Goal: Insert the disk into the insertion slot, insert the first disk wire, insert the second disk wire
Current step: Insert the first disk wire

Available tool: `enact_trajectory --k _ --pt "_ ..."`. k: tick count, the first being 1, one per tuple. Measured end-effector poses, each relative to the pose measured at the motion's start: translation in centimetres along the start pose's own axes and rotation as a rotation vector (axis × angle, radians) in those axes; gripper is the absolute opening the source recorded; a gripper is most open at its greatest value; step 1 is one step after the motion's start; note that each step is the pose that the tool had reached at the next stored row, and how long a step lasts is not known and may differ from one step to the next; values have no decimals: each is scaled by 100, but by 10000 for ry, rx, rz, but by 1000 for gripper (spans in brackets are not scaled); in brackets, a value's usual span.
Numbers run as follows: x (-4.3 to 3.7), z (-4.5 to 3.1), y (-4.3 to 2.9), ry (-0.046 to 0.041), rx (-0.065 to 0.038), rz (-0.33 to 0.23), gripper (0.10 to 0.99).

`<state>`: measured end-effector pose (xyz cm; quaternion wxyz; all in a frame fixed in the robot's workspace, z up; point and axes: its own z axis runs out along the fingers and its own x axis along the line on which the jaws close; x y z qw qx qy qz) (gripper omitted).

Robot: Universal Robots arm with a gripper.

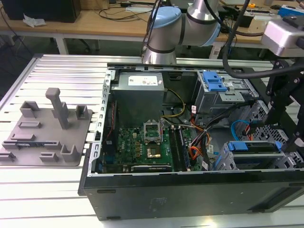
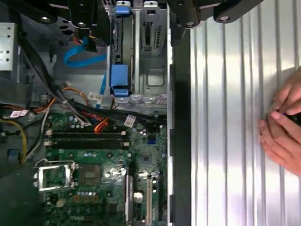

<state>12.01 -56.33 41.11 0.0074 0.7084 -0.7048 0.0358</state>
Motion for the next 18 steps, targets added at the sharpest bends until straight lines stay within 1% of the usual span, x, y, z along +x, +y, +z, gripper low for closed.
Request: enact_trajectory --k 1,2,3,4,5,6,7,9,10,11,12,14,15,16,18 --pt "-29 -1 4 494 73 1 624" --pt "-78 -4 3 766 73 -13 624" --pt "-140 -9 4 959 73 -19 624" --pt "-172 -10 4 1018 72 -22 624" --pt "-227 -15 3 1088 72 -26 624" --pt "-267 -16 3 1121 72 -26 624" --pt "-322 -20 3 1162 72 -28 624" --pt "-497 -30 1 1243 72 -32 624" --pt "-551 -34 1 1304 72 -35 624" --pt "-589 -35 1 1418 72 -39 624" --pt "-615 -37 1 1592 71 -48 624" --pt "-654 -39 0 2147 69 -73 624" --pt "-663 -39 0 2511 68 -89 624" --pt "-664 -34 2 2695 70 -39 624" --pt "-665 -23 2 2710 15 245 624"
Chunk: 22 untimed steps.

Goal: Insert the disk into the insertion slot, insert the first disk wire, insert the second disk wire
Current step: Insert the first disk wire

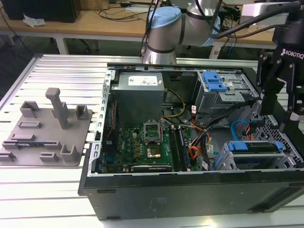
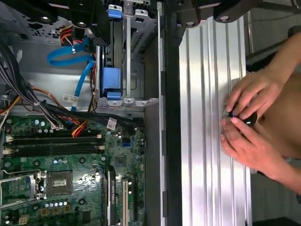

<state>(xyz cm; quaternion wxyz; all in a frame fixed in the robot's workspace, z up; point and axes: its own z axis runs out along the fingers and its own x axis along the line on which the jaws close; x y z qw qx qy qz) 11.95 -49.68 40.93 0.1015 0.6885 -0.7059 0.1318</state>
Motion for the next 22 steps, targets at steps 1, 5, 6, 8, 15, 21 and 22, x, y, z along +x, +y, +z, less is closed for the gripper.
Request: enact_trajectory --k 1,5,6,8,15,21,22 --pt "-3 8 0 10 -72 209 624" --pt "-104 0 -6 197 -182 551 624" --pt "-149 -6 -9 356 -171 542 624" --pt "-259 -16 -13 625 -153 531 624" --pt "-449 11 -65 1042 -94 432 471" --pt "-566 84 -227 1089 -25 268 471" --pt "-587 87 -240 1092 -24 267 471"
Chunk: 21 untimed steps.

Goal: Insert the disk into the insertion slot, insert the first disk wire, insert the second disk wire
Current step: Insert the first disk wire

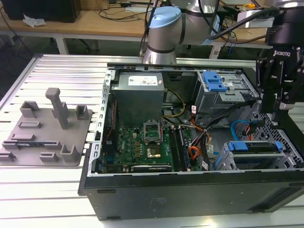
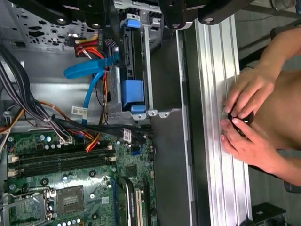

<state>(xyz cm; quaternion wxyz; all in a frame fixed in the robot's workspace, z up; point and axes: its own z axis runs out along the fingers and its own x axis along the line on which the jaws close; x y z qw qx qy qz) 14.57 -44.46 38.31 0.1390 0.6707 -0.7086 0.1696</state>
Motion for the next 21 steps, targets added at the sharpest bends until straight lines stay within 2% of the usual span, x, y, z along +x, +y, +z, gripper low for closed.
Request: enact_trajectory --k 2,5,10,11,12,13,14,15,17,20,21 --pt "-76 -8 4 13 49 26 471" --pt "-116 4 10 15 80 118 471" --pt "-161 75 23 47 -70 487 471" --pt "-194 78 25 69 -72 495 471" --pt "-282 54 29 132 -63 496 471" --pt "-345 36 34 157 -2 521 471" --pt "-359 40 48 175 83 557 471" --pt "-362 48 68 168 177 583 471" --pt "-365 57 80 160 256 572 471" --pt "-375 76 83 130 463 267 471" --pt "-379 87 84 110 563 63 471"
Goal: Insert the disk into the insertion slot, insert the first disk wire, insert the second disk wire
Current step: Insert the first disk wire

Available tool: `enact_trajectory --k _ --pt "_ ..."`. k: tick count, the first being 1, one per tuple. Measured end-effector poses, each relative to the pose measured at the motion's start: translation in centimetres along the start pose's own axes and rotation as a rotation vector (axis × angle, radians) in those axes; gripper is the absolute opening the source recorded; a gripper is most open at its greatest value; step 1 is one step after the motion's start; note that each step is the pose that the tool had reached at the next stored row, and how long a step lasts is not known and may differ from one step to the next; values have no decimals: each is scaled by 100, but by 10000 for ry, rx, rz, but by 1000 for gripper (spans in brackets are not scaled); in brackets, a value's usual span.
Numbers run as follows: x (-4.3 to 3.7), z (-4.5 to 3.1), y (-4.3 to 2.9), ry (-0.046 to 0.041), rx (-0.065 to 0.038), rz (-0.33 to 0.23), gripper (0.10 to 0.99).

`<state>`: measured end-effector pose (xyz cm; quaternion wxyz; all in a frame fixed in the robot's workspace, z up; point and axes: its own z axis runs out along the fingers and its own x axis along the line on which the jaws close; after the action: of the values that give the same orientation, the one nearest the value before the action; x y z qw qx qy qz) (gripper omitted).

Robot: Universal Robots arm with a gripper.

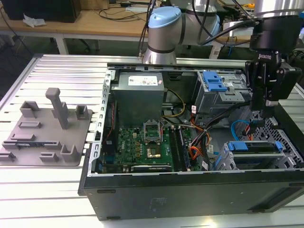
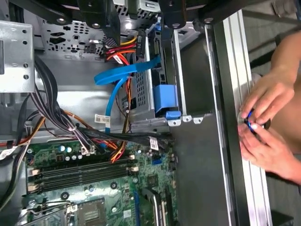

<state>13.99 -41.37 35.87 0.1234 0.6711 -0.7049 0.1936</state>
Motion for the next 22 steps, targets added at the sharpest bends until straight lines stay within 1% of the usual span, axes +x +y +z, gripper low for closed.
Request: enact_trajectory --k 2,4,5,8,9,13,14,17,18,21,22 --pt "-5 13 7 -19 83 -162 471" --pt "-9 27 50 -10 105 -188 471" --pt "-9 32 56 8 107 -188 471" --pt "-12 42 57 144 122 -200 471" --pt "-13 48 58 215 126 -205 471" --pt "-16 71 60 419 138 -223 471" --pt "-21 82 61 450 140 -226 471" --pt "-37 115 62 497 143 -229 471" --pt "-47 136 61 542 146 -234 471" --pt "-62 166 58 646 155 -240 471" --pt "-65 172 58 669 163 -239 471"
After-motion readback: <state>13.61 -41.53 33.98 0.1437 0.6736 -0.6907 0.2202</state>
